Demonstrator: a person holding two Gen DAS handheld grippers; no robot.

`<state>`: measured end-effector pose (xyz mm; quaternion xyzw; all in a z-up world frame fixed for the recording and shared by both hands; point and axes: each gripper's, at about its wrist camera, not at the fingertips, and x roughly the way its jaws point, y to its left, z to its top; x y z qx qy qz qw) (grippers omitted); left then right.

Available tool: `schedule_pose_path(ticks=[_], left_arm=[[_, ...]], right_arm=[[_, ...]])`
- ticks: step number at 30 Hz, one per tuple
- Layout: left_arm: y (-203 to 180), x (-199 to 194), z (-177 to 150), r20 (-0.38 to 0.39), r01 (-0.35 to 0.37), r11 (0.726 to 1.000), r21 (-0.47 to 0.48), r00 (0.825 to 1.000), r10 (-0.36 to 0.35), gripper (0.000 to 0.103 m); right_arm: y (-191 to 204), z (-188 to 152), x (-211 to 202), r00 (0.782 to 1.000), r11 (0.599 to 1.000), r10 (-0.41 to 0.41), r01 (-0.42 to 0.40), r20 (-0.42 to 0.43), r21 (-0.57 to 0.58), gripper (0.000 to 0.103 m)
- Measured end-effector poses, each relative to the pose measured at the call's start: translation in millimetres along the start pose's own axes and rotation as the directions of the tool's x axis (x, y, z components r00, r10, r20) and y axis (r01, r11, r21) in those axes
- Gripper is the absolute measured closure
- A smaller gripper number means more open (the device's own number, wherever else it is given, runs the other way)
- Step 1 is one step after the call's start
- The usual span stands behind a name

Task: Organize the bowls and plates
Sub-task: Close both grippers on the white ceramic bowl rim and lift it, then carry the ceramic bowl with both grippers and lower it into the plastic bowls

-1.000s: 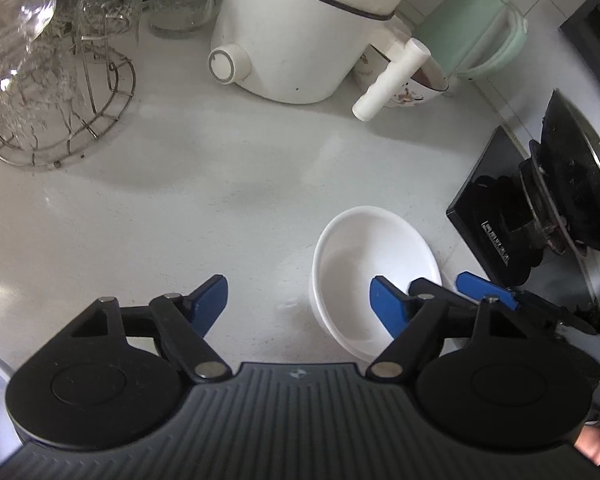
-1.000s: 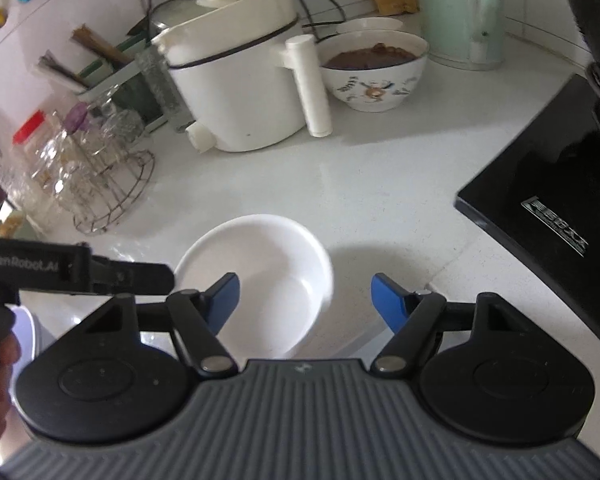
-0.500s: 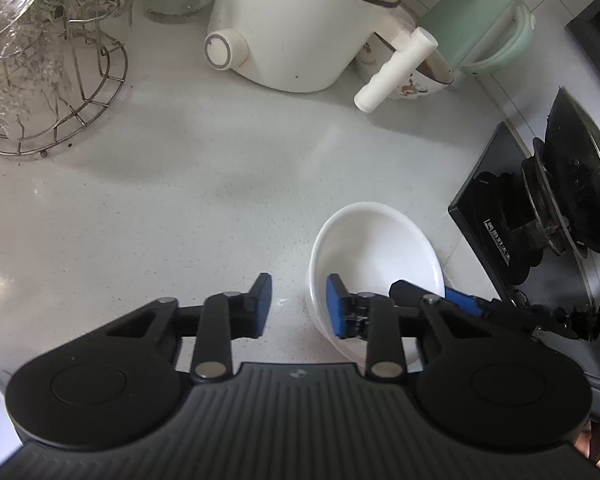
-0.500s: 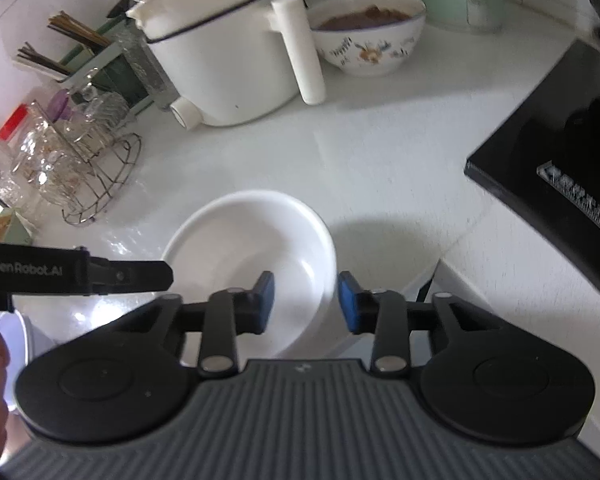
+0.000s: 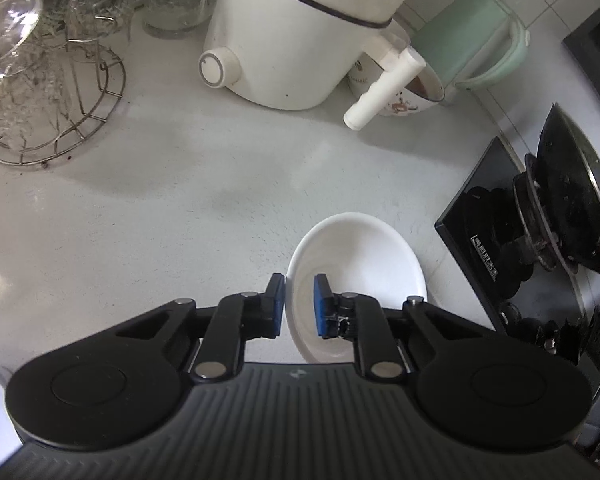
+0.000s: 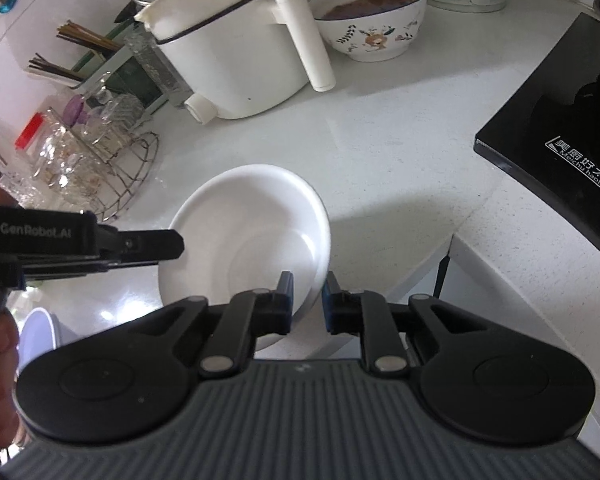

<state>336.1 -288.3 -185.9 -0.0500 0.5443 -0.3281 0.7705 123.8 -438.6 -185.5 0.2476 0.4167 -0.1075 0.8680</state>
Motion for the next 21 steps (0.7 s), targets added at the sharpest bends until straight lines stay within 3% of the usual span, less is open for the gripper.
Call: schedule_pose_path(ticks=[21], left_arm=[[-0.2, -54.6, 4.2, 0.077, 0.015, 1.000, -0.026, 0.997, -0.013, 0.085]], right_arm=[[22.4, 3.3, -25.9, 0.999, 0.999, 0.051, -0.051, 0.012, 0.003, 0.084]])
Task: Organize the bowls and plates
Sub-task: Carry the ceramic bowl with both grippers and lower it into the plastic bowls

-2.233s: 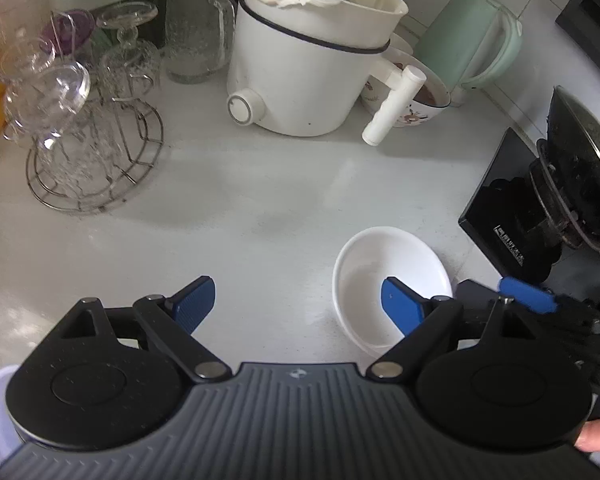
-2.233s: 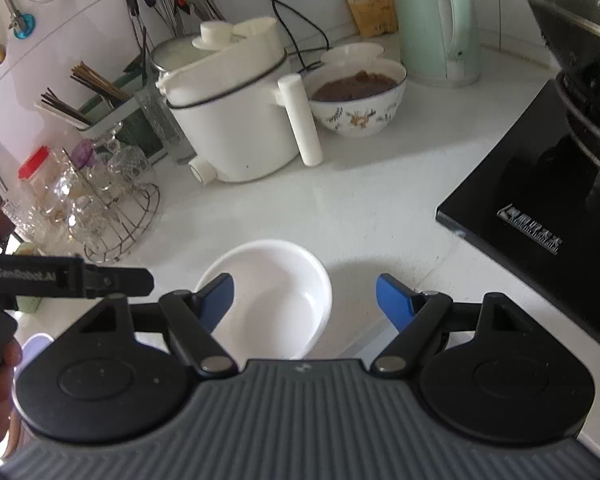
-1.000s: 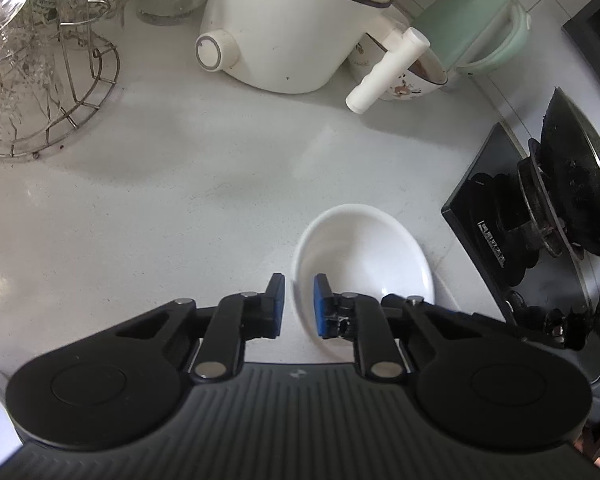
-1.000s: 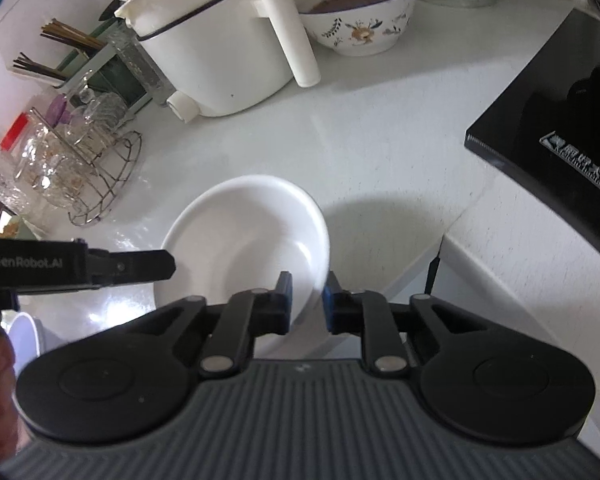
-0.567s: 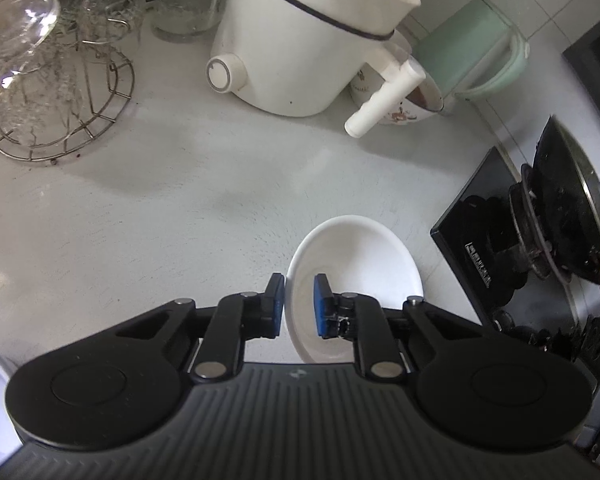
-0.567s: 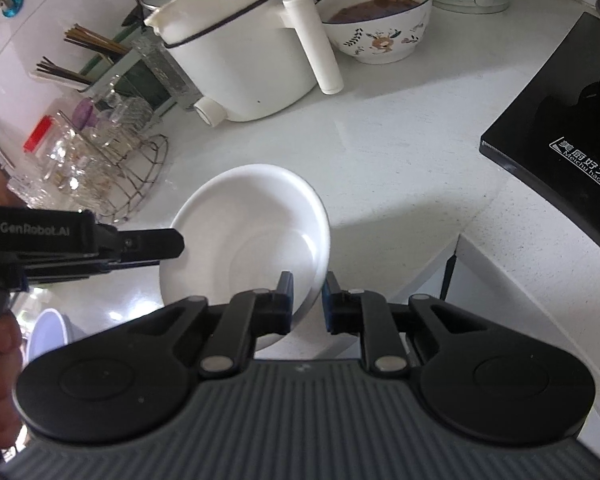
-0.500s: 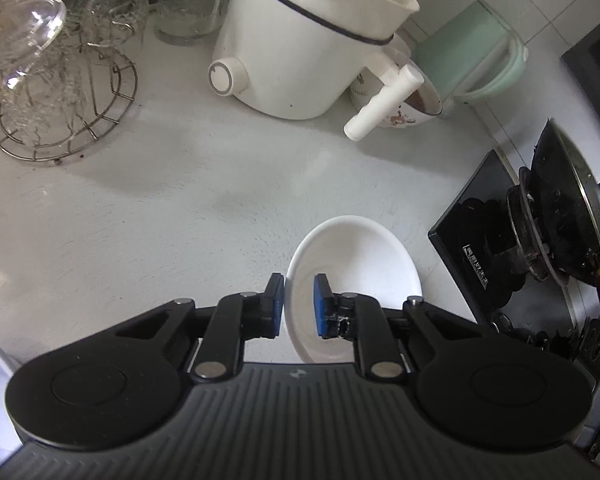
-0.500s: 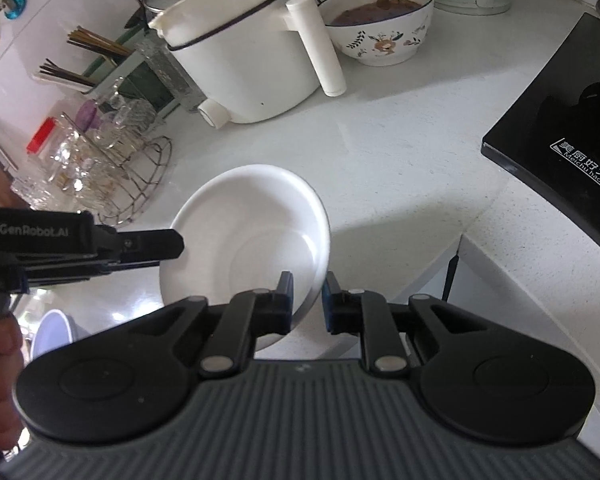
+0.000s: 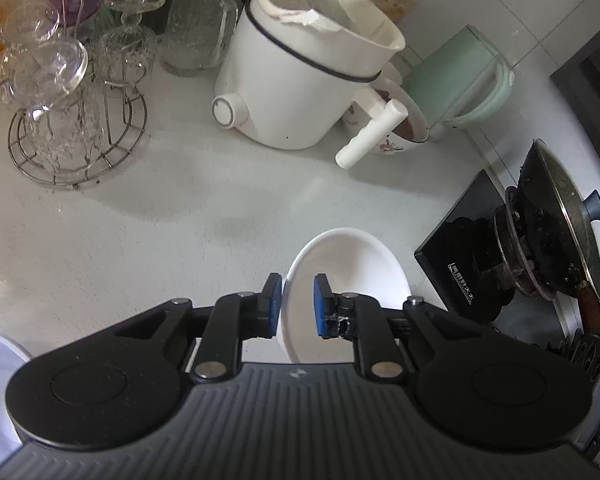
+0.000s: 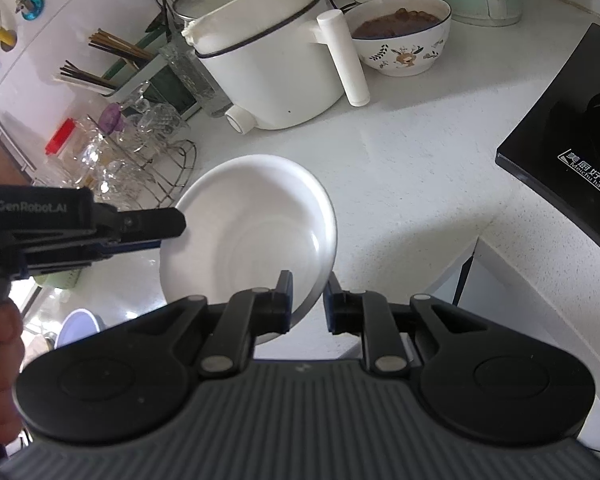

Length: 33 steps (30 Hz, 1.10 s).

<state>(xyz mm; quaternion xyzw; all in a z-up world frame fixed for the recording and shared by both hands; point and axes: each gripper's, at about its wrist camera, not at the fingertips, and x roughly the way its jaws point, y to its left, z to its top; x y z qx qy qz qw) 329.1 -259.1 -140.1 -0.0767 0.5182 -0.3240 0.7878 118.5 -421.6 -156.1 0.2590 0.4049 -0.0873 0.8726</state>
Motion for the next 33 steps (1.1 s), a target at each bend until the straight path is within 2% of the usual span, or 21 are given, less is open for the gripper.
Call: schedule_pose_path(ticks=[12, 18, 23, 33], left_arm=[[15.3, -36.7, 2.7, 0.032, 0.015, 0.998, -0.062, 0.999, -0.013, 0.084], [23.2, -60.6, 2.8, 0.042, 0.004, 1.000, -0.029, 0.999, -0.002, 0.084], [34.4, -76.3, 3.8, 0.047, 0.003, 0.999, -0.045, 0.999, -0.001, 0.084], [48.4, -107.5, 1.4, 0.097, -0.032, 0.997, -0.076, 0.994, 0.040, 0.084]], right_arm=[[23.9, -0.5, -14.2, 0.999, 0.999, 0.043, -0.043, 0.011, 0.022, 0.084], [42.5, -4.0, -19.9, 0.998, 0.998, 0.062, -0.062, 0.020, 0.025, 0.084], [57.5, -3.6, -21.6, 0.997, 0.997, 0.076, -0.076, 0.009, 0.023, 0.084], [83.7, -2.1, -19.5, 0.993, 0.993, 0.116, -0.116, -0.018, -0.020, 0.083]])
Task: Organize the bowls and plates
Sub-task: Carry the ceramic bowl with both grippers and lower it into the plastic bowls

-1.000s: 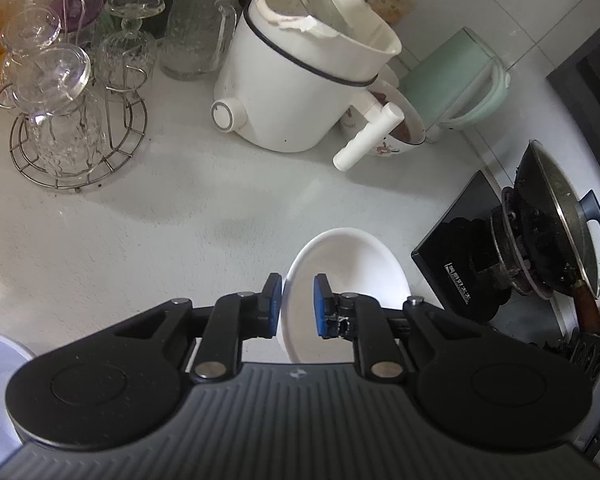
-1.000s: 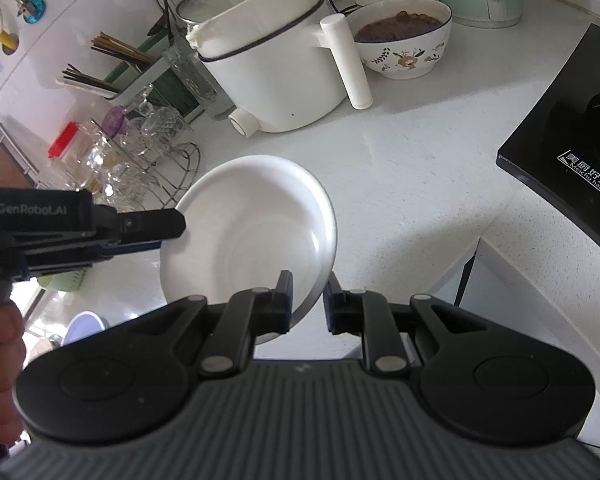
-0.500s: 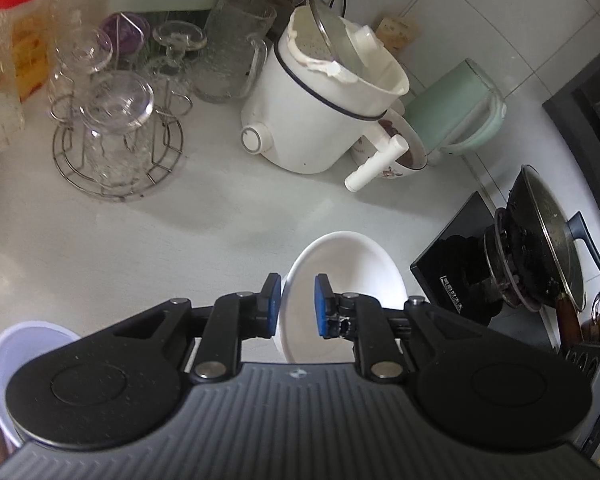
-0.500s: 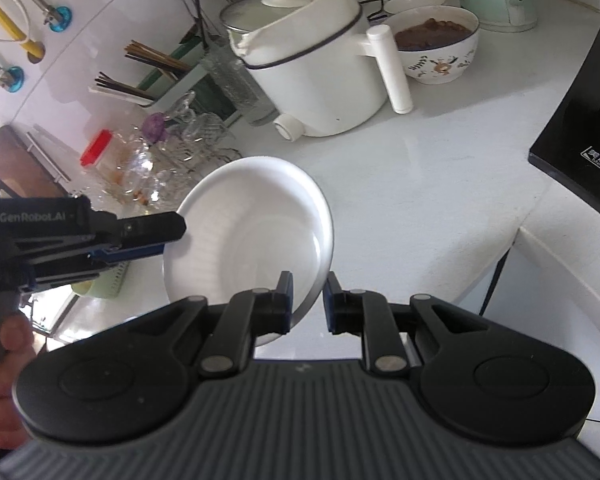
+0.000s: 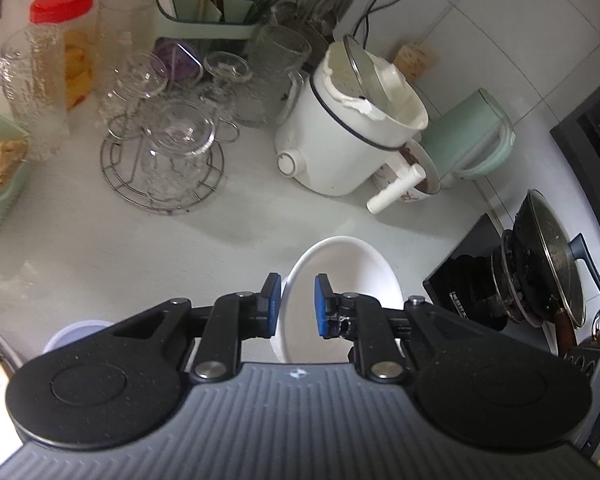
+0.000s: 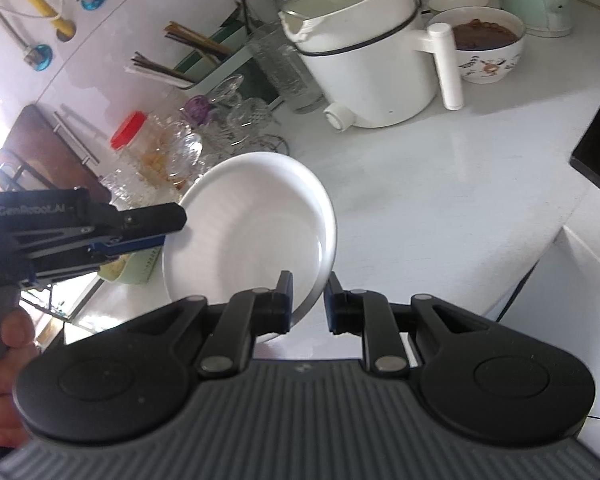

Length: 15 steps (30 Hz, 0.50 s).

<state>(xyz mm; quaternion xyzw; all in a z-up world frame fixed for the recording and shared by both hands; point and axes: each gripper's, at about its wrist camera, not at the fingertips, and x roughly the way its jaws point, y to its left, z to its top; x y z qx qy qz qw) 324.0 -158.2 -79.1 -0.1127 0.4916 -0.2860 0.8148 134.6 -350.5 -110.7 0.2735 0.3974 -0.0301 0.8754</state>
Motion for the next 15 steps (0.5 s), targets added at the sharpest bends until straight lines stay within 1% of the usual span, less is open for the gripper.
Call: schedule_pose_path(ticks=[4, 7, 15], left_arm=[[7.6, -8.4, 1.3, 0.002, -0.027, 1.000, -0.010, 1.000, 0.027, 0.084], [19.1, -12.7, 2.4, 0.006, -0.029, 0.999, -0.044, 1.000, 0.029, 0.084], [46.4, -37.5, -0.8, 0.055, -0.048, 0.994, -0.099, 0.997, 0.054, 0.084]], right_arm=[[10.6, 3.7, 2.8, 1.000, 1.000, 0.017, -0.017, -0.008, -0.025, 0.083], [16.4, 6.7, 6.8, 0.999, 0.999, 0.035, -0.036, -0.016, -0.034, 0.083], [43.0, 5.4, 21.5, 0.996, 0.993, 0.076, -0.081, -0.056, -0.087, 0.083]])
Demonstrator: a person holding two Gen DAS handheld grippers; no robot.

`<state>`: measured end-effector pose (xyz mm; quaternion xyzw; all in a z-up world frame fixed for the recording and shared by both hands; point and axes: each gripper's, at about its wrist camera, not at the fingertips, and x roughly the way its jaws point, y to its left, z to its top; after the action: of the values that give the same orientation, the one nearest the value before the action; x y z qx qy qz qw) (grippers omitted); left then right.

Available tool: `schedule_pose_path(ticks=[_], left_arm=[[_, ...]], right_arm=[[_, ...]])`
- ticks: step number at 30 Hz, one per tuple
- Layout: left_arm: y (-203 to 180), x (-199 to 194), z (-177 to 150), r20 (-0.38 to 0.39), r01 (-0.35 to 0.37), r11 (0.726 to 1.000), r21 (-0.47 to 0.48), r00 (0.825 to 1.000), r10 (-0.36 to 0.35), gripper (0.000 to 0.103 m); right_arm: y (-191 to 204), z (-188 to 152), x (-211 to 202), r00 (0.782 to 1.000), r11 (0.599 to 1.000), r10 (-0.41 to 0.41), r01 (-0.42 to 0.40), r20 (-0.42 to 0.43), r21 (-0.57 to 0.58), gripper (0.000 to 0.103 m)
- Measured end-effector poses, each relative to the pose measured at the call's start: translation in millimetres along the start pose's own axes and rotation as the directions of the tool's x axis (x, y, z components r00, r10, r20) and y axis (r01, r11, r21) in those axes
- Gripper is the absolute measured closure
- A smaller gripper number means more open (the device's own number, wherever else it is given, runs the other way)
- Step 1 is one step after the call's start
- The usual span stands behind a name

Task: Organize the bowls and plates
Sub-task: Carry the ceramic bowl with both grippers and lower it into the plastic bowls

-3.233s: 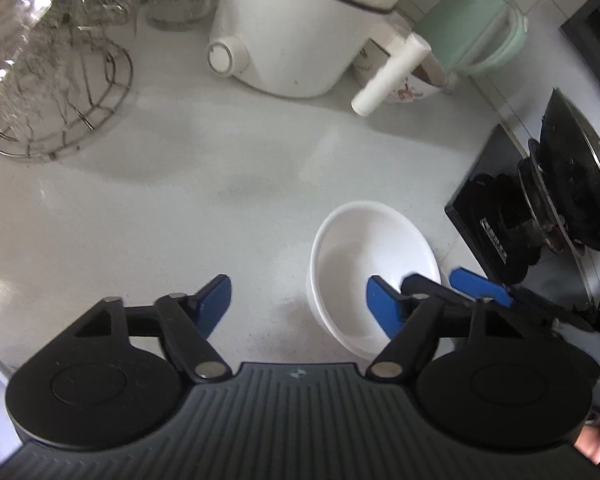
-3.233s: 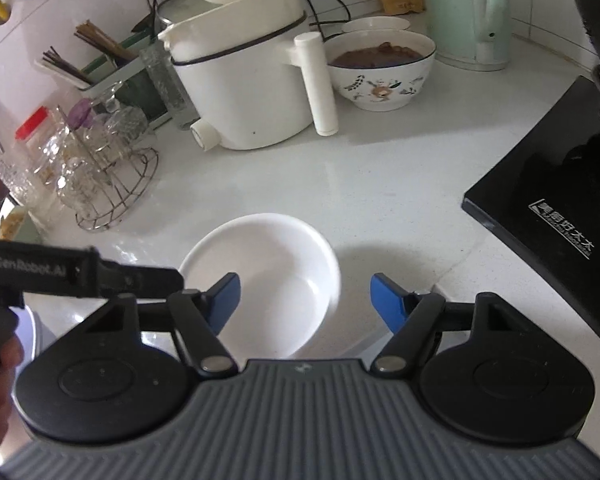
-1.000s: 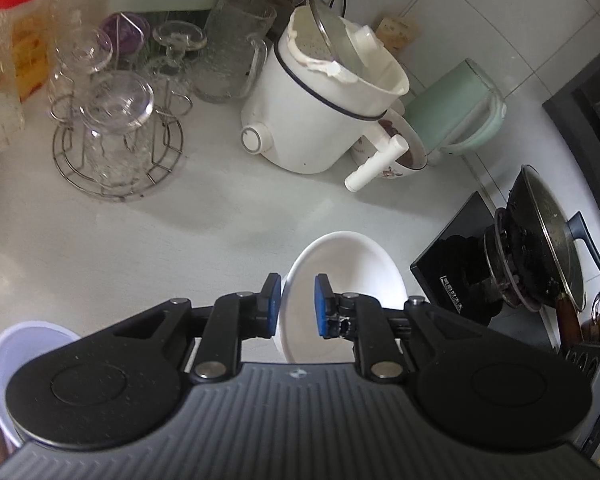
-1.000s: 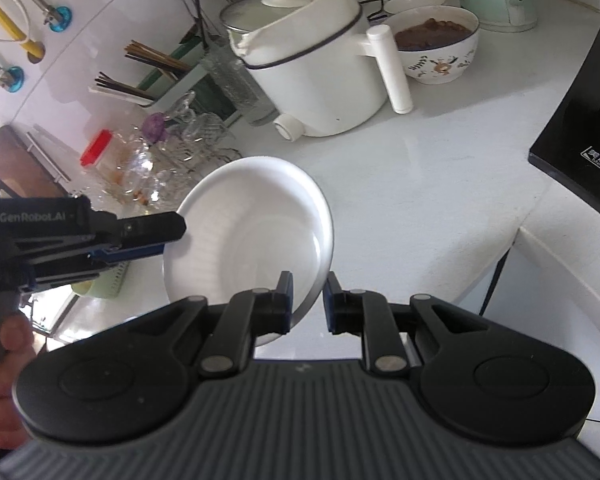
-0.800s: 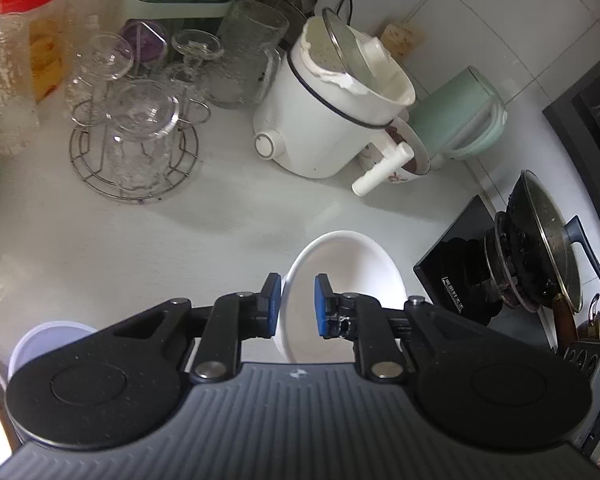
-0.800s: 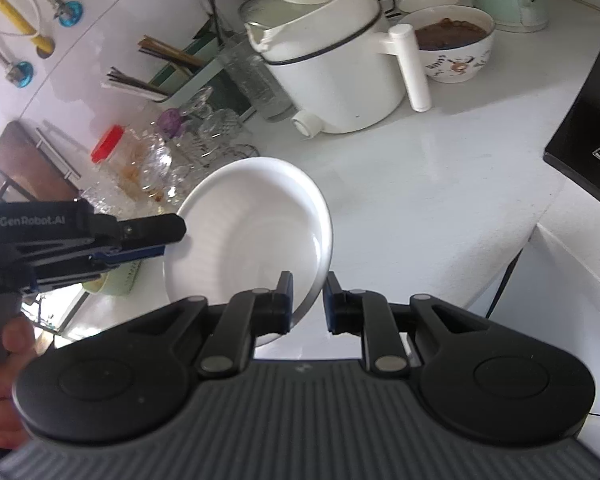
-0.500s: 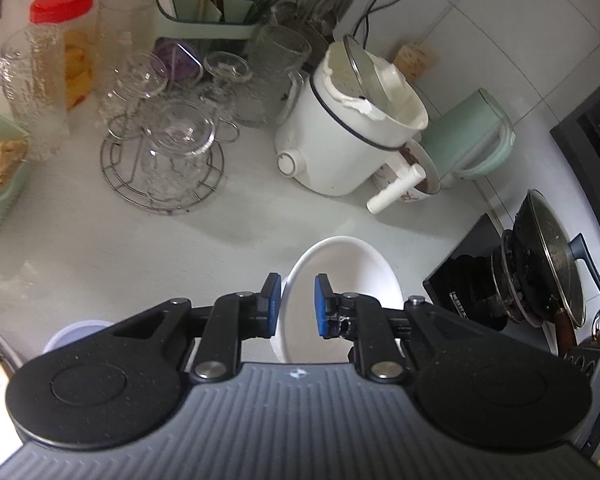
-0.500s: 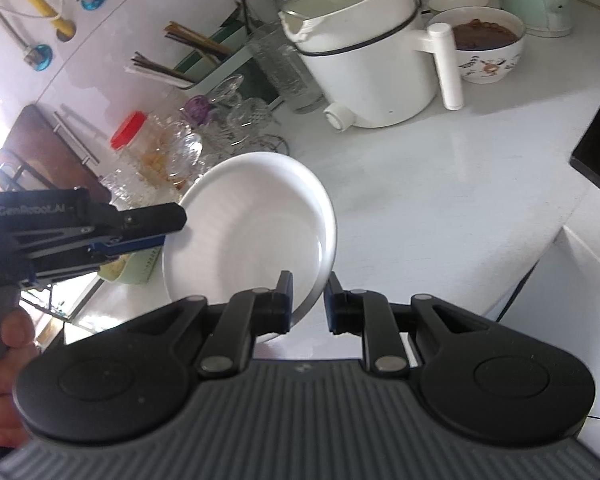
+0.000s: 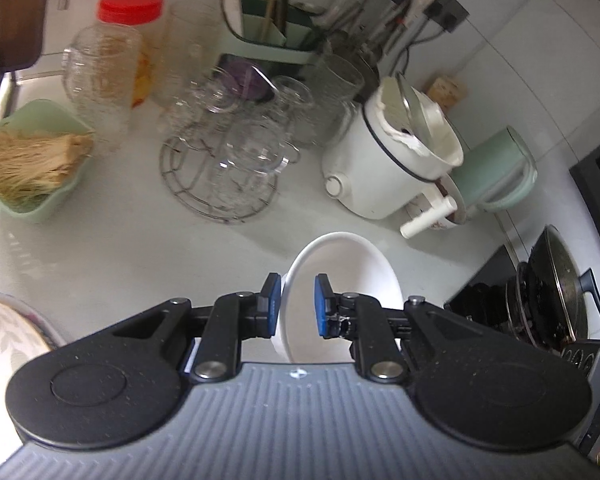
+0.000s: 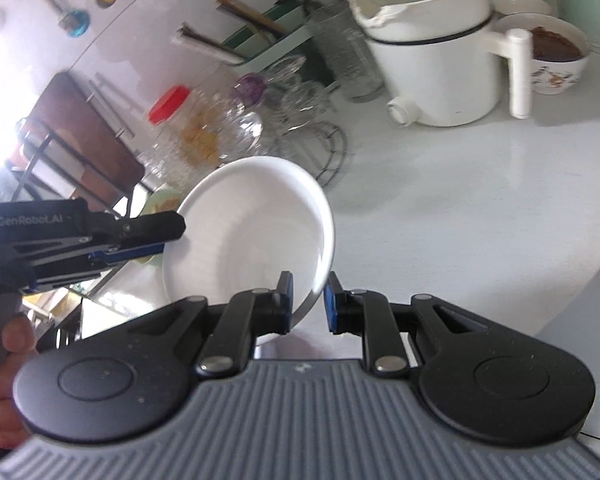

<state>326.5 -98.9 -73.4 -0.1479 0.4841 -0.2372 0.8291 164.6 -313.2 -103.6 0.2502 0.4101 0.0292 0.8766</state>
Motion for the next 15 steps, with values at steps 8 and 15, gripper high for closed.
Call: schedule_pose_path(ticks=[8, 15], left_arm=[[37.4, -34.3, -5.4, 0.080, -0.032, 0.996, -0.081, 0.996, 0.038, 0.084], [69.0, -56.4, -19.1, 0.109, -0.078, 0.986, -0.145, 0.990, 0.095, 0.084]], right_arm=[[35.4, 5.3, 20.9, 0.998, 0.993, 0.055, -0.059, -0.044, -0.103, 0.083], [64.6, -3.2, 38.8, 0.991, 0.976, 0.078, -0.098, -0.110, -0.193, 0.083]])
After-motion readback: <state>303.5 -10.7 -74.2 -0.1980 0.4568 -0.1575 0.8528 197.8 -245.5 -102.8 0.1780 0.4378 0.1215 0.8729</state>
